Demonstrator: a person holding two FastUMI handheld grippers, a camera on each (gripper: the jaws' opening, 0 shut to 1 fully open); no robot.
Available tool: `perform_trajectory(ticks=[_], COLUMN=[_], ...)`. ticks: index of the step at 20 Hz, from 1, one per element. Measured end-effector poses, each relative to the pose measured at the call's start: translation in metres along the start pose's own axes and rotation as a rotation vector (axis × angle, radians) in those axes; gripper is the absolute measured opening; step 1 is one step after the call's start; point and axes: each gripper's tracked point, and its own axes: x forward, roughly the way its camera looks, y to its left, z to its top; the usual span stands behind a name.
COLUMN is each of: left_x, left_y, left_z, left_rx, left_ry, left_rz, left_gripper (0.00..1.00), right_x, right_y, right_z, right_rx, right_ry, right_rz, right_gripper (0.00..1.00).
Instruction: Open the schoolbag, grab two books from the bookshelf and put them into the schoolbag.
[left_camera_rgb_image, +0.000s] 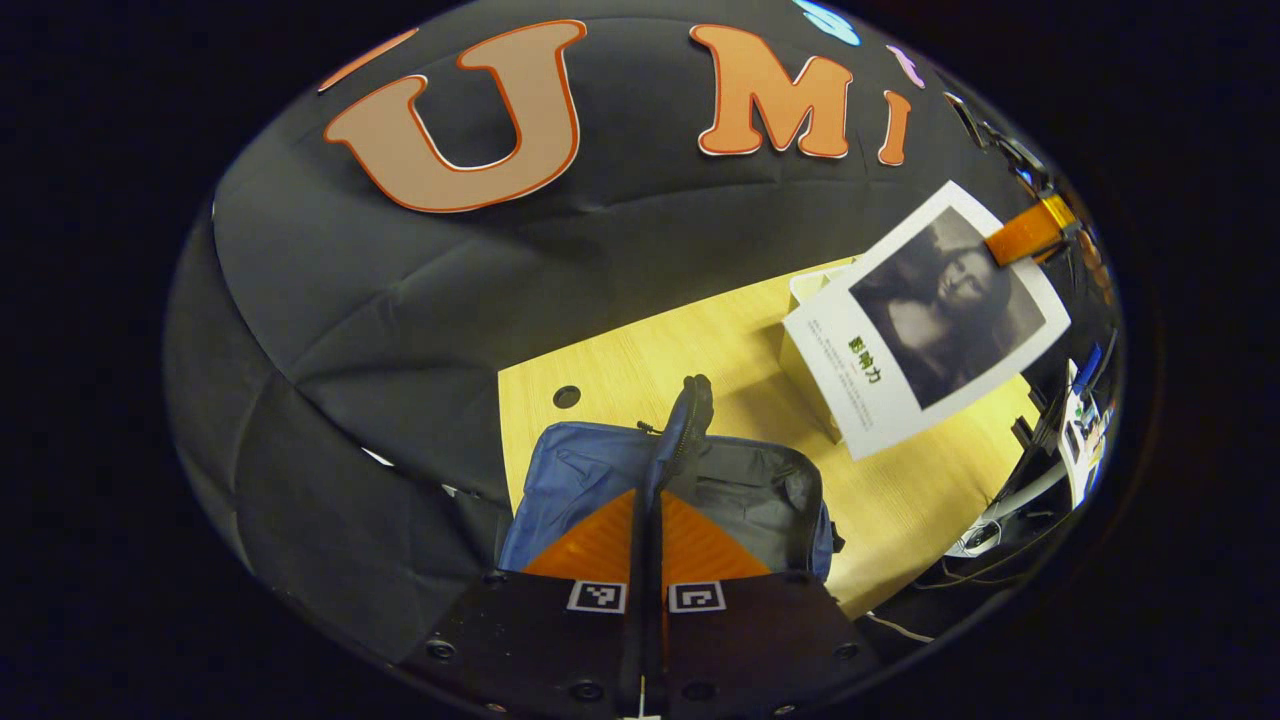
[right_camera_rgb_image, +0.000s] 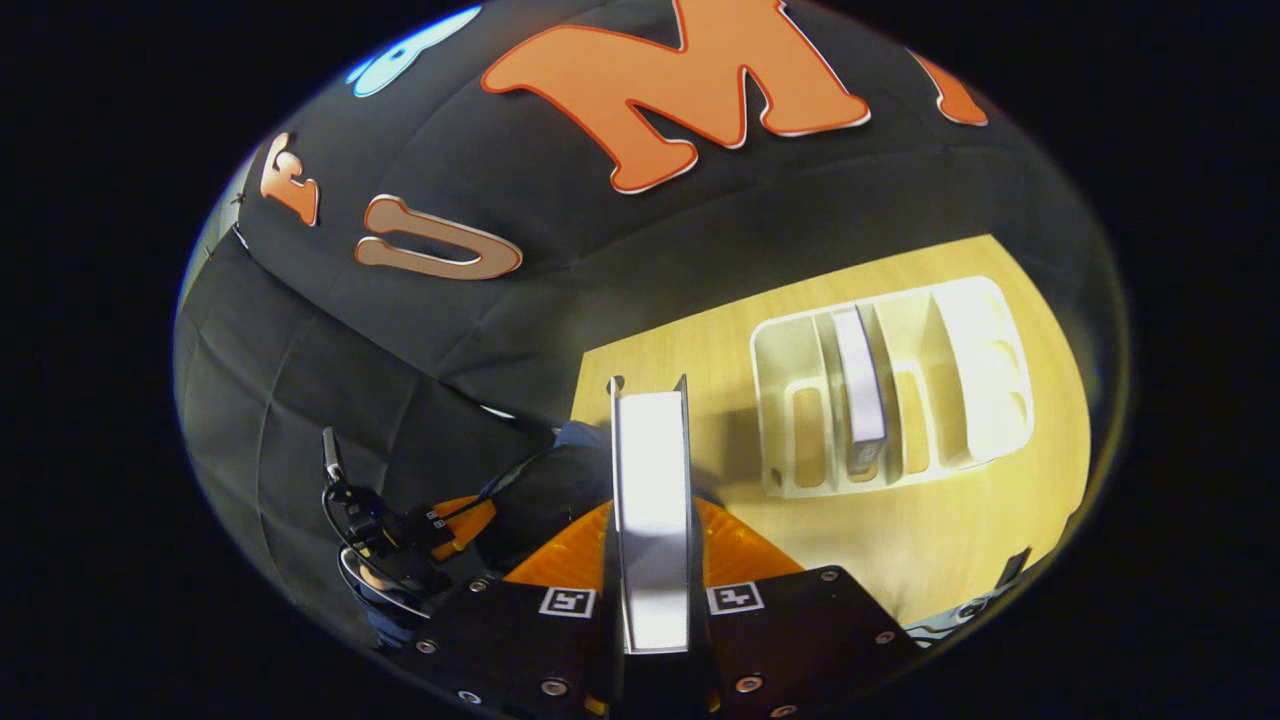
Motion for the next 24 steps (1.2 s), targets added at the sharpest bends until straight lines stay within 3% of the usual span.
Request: perform_trajectory(ticks=[4,9,12,14,24], left_x=[0.002,0.002,0.003,0.004,0.006], left_y=[-0.004,-0.009,-0.011,-0.013,-0.034], left_z=[0.006,0.018,0.018,0.019,0.020], left_rx=[0.018,0.040,0.041,0.042,0.074], left_ry=[0.019,0.032,0.044,0.046,0.037], left_rz=[0.003,0.014,0.010,0.007,-0.050], left_gripper=[0.01,0.01,0.01,0.01,0.01], right_x=[0.029,0.063,0.086,0.102,0.198], right_y=[0.002,-0.013,-0.006,-0.007,0.016], right_z=[-0.039,-0.072,-0.080,-0.097,-0.137], right_rx=[0.135,0.206,0.271,0.295,0.332], right_ry=[0.013,-0.005,-0.042,-0.008,0.007], right_rz=[0.104,0.100,0.140,0.144,0.149], right_gripper=[0.24,0.24,0.24,0.24,0.24])
